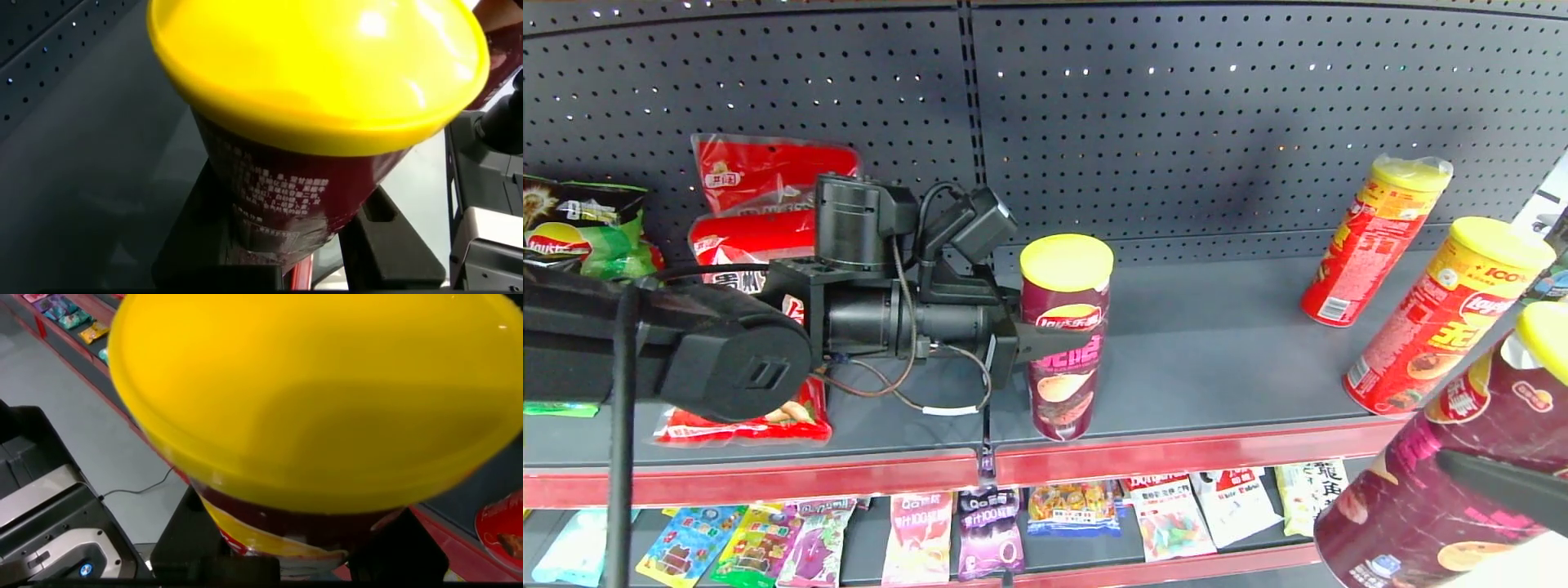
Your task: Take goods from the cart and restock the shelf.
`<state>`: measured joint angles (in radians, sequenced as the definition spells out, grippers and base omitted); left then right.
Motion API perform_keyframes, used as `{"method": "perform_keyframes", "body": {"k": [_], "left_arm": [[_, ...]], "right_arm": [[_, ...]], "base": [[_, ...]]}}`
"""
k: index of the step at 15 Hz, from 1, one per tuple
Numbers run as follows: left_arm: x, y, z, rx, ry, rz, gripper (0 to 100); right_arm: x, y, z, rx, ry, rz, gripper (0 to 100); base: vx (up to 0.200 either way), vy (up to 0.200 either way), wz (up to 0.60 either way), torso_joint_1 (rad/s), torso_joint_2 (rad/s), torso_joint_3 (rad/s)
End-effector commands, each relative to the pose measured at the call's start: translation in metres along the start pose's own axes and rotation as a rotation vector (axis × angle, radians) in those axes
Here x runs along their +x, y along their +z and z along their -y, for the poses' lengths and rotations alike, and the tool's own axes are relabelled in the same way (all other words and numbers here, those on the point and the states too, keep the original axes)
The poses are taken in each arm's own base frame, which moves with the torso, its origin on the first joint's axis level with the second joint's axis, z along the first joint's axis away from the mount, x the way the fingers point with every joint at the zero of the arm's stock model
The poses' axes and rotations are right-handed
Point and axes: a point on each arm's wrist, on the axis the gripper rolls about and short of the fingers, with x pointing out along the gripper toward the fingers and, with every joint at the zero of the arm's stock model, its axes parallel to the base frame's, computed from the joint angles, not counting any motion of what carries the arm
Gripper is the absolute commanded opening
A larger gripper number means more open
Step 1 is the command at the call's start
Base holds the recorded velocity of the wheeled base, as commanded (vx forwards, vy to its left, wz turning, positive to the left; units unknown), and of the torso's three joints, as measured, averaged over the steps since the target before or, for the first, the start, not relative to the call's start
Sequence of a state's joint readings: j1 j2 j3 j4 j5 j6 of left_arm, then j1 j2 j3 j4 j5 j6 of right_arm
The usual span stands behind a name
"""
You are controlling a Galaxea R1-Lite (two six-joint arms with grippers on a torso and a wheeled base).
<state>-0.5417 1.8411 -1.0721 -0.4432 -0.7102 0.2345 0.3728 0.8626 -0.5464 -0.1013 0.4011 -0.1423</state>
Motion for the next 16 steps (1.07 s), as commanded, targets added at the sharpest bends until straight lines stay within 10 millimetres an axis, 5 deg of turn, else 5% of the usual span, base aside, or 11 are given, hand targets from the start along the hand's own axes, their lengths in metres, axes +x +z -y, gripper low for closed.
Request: {"method": "perform_keyframes", "body": {"k": [1, 4, 5, 11, 16], "left_arm": [[0.0, -0.001, 0.0, -0.004, -0.001, -0.003, 0], [0.0, 0.0, 0.001, 0.003, -0.004, -0.003, 0], [0.001, 0.0, 0.001, -0.003, -0.004, -0.003, 100], [-0.009, -0.003, 0.008, -0.005, 0.015, -0.015, 100], [-0.047, -0.017, 0.017, -0.049, 0.093, -0.049, 100]], "right_arm": [[0.009, 0.007, 0.005, 0.004, 0.005, -0.011, 0], [0.031, 0.026, 0.016, 0.006, 0.013, -0.022, 0], [0.039, 0.033, 0.02, 0.006, 0.015, -0.024, 0], [0.097, 0.059, 0.036, 0.003, 0.076, -0.059, 0], [0.159, 0.082, 0.059, -0.02, 0.085, -0.054, 0]], "base": [[0.0, 0.0, 0.0, 0.0, 0.0, 0.0], [0.0, 0.0, 0.0, 0.0, 0.0, 0.0], [0.0, 0.0, 0.0, 0.0, 0.0, 0.0], [0.0, 0.0, 0.0, 0.0, 0.0, 0.0], [0.0, 0.0, 0.0, 0.0, 0.0, 0.0]]}}
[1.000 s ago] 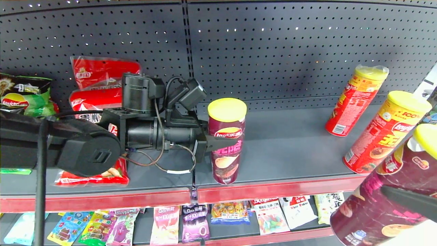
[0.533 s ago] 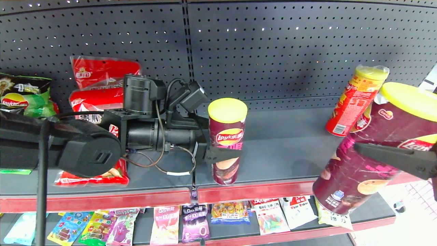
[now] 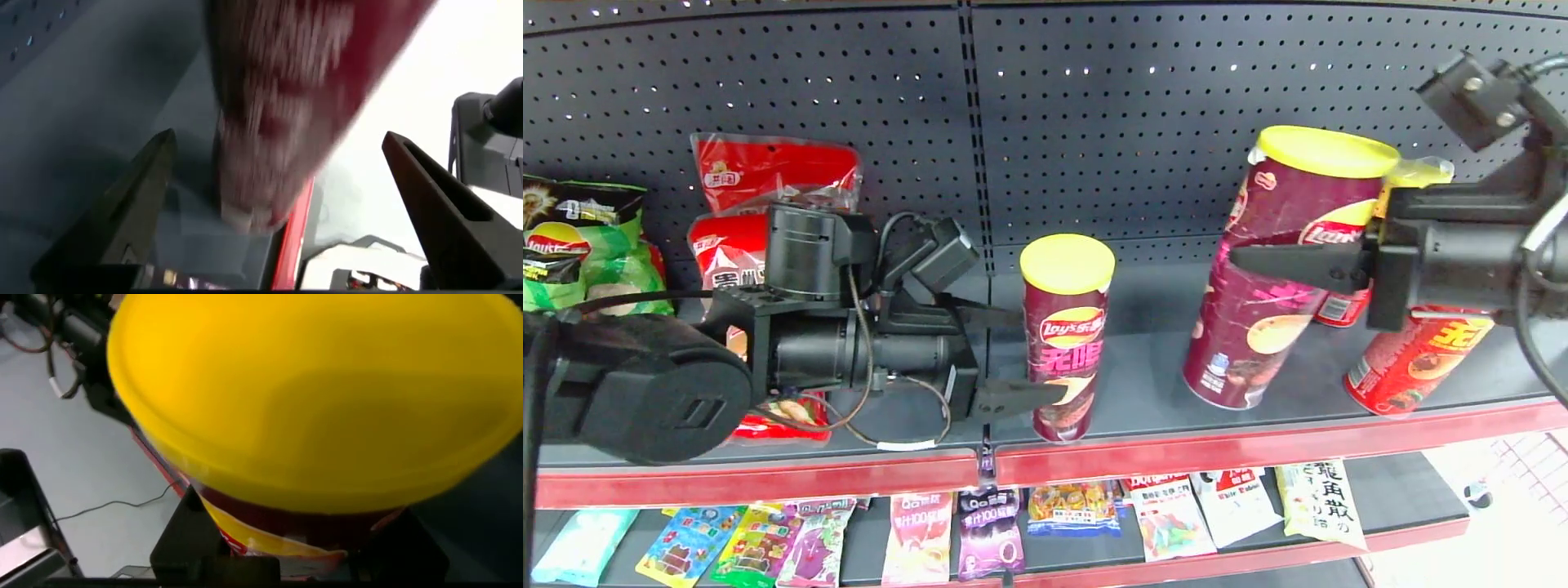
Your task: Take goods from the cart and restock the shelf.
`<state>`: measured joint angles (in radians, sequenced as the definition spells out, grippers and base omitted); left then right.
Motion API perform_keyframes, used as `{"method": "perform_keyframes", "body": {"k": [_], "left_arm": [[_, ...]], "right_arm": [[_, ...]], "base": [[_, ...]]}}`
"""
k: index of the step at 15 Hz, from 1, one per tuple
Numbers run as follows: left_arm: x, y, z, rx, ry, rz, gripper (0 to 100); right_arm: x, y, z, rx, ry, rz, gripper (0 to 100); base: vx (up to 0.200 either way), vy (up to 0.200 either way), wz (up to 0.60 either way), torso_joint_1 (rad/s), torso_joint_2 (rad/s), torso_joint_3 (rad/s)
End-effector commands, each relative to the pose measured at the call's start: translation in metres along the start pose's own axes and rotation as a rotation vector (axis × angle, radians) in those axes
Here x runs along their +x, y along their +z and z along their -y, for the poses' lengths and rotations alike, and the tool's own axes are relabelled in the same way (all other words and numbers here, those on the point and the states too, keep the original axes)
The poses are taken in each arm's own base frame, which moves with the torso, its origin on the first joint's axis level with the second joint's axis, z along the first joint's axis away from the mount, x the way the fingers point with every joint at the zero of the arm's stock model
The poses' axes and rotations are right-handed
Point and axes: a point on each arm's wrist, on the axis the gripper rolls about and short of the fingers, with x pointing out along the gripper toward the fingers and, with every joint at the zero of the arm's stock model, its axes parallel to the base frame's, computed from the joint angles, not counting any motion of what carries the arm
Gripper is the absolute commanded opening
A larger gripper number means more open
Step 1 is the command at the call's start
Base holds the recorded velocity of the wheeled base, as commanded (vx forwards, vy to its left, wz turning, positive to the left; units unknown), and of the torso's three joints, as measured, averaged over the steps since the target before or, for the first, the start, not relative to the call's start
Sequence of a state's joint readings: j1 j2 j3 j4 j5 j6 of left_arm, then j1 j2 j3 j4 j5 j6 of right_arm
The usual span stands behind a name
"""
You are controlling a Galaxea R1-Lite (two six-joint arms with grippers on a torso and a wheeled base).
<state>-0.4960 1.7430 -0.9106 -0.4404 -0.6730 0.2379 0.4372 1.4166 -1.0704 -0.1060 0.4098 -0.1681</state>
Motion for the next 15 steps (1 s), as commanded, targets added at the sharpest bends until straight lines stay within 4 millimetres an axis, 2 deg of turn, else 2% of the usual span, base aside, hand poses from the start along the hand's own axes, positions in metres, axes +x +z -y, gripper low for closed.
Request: {"method": "perform_keyframes", "body": {"k": [1, 6, 7, 8, 9, 11, 15], "left_arm": [[-0.024, -0.004, 0.004, -0.011, 0.043, 0.002, 100], [-0.063, -0.022, 0.018, -0.051, 0.11, -0.016, 100], [-0.063, -0.022, 0.018, -0.051, 0.11, -0.016, 100], [-0.077, -0.028, 0.024, -0.064, 0.137, -0.017, 100], [-0.083, -0.031, 0.027, -0.07, 0.148, -0.018, 100], [-0.091, -0.034, 0.03, -0.077, 0.169, -0.015, 100], [-0.093, -0.035, 0.031, -0.079, 0.196, -0.022, 100]], "right_arm": [[0.041, -0.001, 0.015, 0.009, 0.018, -0.037, 0], [0.085, -0.006, 0.031, 0.023, 0.033, -0.069, 0], [0.085, -0.006, 0.031, 0.023, 0.033, -0.069, 0], [0.105, -0.003, 0.04, 0.019, 0.054, -0.054, 0], [0.116, -0.002, 0.044, 0.016, 0.059, -0.05, 0], [0.137, -0.003, 0.047, 0.011, 0.074, -0.046, 0], [0.176, -0.01, 0.054, 0.007, 0.091, -0.041, 0]], "base": [[0.0, 0.0, 0.0, 0.0, 0.0, 0.0], [0.0, 0.0, 0.0, 0.0, 0.0, 0.0], [0.0, 0.0, 0.0, 0.0, 0.0, 0.0], [0.0, 0.0, 0.0, 0.0, 0.0, 0.0], [0.0, 0.0, 0.0, 0.0, 0.0, 0.0], [0.0, 0.0, 0.0, 0.0, 0.0, 0.0], [0.0, 0.0, 0.0, 0.0, 0.0, 0.0]]}}
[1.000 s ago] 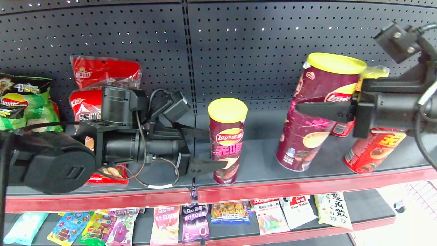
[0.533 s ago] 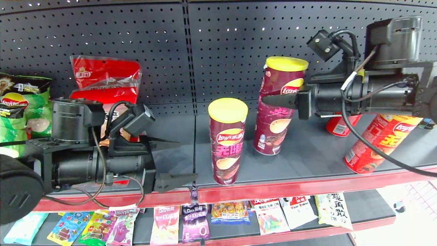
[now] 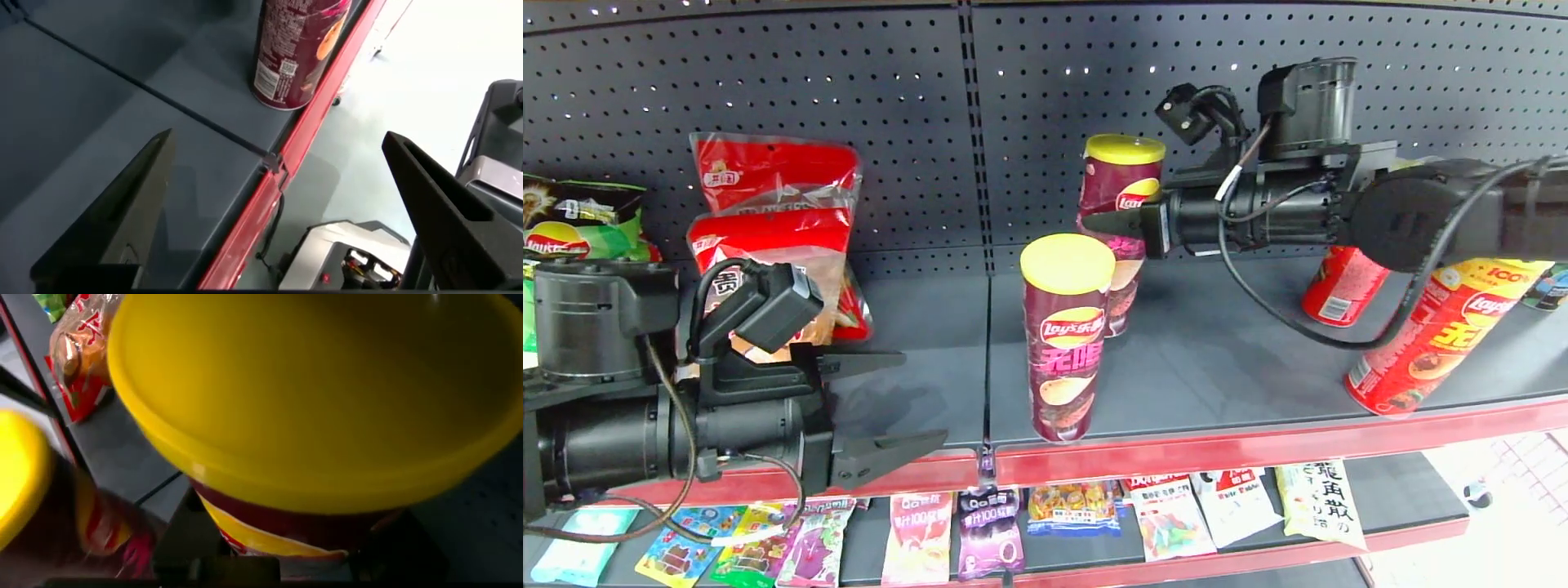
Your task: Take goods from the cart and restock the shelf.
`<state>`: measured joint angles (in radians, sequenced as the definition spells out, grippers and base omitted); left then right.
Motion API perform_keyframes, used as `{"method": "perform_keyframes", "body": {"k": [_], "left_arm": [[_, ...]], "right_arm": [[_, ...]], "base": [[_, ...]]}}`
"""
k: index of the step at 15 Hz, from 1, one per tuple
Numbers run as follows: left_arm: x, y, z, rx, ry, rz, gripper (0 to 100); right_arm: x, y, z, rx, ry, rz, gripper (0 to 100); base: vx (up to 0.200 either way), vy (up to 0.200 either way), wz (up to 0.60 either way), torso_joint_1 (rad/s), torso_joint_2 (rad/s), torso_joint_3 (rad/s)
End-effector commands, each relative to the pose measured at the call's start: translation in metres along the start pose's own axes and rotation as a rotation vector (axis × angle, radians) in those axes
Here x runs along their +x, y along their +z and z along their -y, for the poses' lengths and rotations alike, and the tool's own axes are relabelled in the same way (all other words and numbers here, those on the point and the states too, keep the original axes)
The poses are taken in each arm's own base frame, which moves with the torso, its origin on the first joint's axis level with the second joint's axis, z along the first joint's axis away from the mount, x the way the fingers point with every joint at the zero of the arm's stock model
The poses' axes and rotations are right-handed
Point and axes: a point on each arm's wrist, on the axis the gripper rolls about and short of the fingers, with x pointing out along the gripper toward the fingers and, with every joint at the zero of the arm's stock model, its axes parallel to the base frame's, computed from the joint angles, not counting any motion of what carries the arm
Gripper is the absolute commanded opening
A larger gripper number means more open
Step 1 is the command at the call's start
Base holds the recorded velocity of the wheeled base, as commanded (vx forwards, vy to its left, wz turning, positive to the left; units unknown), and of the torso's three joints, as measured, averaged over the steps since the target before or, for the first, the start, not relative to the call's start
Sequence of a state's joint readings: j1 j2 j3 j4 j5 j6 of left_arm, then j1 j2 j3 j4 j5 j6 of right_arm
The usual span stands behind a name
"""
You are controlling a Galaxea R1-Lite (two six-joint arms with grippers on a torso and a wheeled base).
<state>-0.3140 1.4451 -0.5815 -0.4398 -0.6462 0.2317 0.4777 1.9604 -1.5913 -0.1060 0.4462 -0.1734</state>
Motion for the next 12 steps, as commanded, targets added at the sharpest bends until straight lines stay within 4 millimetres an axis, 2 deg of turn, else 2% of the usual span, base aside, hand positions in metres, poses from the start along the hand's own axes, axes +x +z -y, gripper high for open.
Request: {"method": "perform_keyframes", "body": {"k": [1, 5, 12], "left_arm": [[-0.004, 0.001, 0.002, 0.005, 0.003, 0.007, 100], [-0.008, 0.001, 0.006, 0.002, 0.007, 0.017, 100], [-0.008, -0.001, 0.006, -0.01, 0.005, 0.01, 100]], "right_arm": [[0.031, -0.017, 0.009, 0.013, 0.014, -0.03, 0], [0.047, -0.019, 0.015, 0.009, 0.033, -0.015, 0], [0.047, -0.02, 0.012, 0.01, 0.038, -0.019, 0]], "base": [[0.0, 0.0, 0.0, 0.0, 0.0, 0.0], [0.0, 0.0, 0.0, 0.0, 0.0, 0.0], [0.0, 0.0, 0.0, 0.0, 0.0, 0.0]]}}
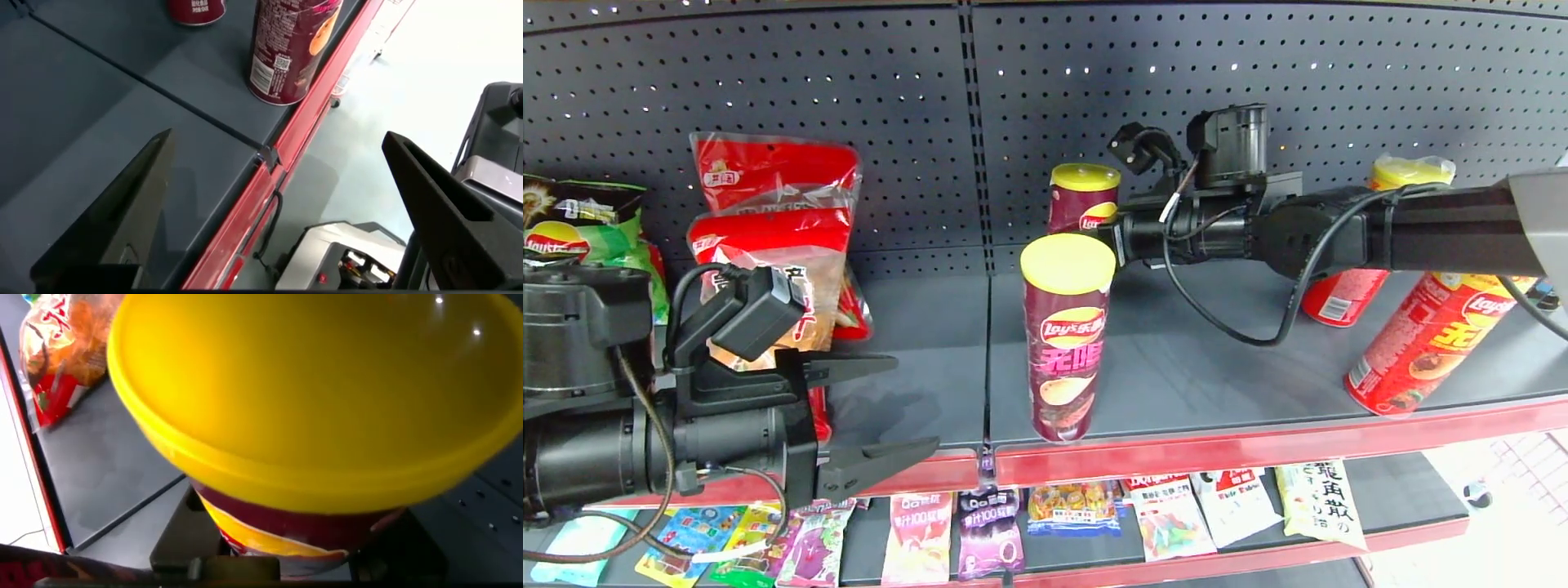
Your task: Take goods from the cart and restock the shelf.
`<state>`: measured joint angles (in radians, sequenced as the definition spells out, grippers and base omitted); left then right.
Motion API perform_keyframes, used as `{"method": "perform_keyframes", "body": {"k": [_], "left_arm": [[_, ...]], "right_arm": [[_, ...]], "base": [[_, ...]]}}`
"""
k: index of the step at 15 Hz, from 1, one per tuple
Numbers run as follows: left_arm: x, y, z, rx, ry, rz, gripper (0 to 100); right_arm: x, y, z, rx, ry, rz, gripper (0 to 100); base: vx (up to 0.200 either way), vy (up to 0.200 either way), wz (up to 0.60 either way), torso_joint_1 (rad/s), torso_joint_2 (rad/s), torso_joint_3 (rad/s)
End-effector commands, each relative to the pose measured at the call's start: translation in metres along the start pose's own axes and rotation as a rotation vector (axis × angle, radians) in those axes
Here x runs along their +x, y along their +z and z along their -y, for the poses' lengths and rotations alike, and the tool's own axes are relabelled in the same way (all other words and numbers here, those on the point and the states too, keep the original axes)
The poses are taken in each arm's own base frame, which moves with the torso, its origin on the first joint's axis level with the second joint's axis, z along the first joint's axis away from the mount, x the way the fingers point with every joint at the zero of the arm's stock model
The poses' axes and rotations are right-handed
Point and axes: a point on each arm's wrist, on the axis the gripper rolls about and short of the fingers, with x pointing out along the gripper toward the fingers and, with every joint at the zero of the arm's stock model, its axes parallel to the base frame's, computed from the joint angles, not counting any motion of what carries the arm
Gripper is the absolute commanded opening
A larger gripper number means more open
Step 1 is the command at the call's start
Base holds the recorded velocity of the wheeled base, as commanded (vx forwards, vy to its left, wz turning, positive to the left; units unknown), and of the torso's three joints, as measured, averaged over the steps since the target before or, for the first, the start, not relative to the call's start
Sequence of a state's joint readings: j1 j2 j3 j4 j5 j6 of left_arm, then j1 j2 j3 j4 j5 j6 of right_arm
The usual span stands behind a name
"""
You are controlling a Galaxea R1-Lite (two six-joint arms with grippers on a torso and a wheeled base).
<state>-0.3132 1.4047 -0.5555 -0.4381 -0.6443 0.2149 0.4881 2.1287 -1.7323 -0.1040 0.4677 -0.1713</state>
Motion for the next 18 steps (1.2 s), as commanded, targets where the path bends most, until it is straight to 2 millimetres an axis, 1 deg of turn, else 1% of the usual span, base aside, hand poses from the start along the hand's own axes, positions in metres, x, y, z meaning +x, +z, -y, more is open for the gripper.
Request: {"method": "perform_keyframes", "body": {"k": [1, 4, 7, 10, 14, 16, 18], "left_arm": [[0.001, 0.0, -0.001, 0.0, 0.0, -0.001, 100], [0.001, 0.0, -0.001, -0.001, 0.0, -0.001, 100], [0.002, 0.0, -0.001, -0.003, -0.001, -0.004, 100], [0.004, 0.0, -0.003, -0.002, -0.001, -0.006, 100], [0.005, 0.0, -0.004, -0.002, 0.0, -0.009, 100], [0.009, -0.001, -0.006, -0.001, 0.016, -0.021, 100], [0.014, -0.002, -0.008, -0.003, 0.016, -0.033, 100]], "right_arm": [[0.001, 0.001, -0.005, -0.006, 0.012, 0.001, 100], [0.0, 0.001, -0.008, 0.004, 0.015, -0.004, 100], [-0.015, 0.0, -0.017, 0.011, 0.017, -0.025, 100], [-0.034, -0.002, -0.022, 0.024, 0.004, -0.046, 100], [-0.068, -0.013, -0.029, 0.051, -0.042, -0.094, 100], [-0.087, -0.019, -0.038, 0.062, -0.082, -0.125, 100], [-0.099, -0.023, -0.044, 0.068, -0.106, -0.139, 100]], "base": [[0.0, 0.0, 0.0, 0.0, 0.0, 0.0], [0.0, 0.0, 0.0, 0.0, 0.0, 0.0], [0.0, 0.0, 0.0, 0.0, 0.0, 0.0], [0.0, 0.0, 0.0, 0.0, 0.0, 0.0], [0.0, 0.0, 0.0, 0.0, 0.0, 0.0], [0.0, 0.0, 0.0, 0.0, 0.0, 0.0], [0.0, 0.0, 0.0, 0.0, 0.0, 0.0]]}}
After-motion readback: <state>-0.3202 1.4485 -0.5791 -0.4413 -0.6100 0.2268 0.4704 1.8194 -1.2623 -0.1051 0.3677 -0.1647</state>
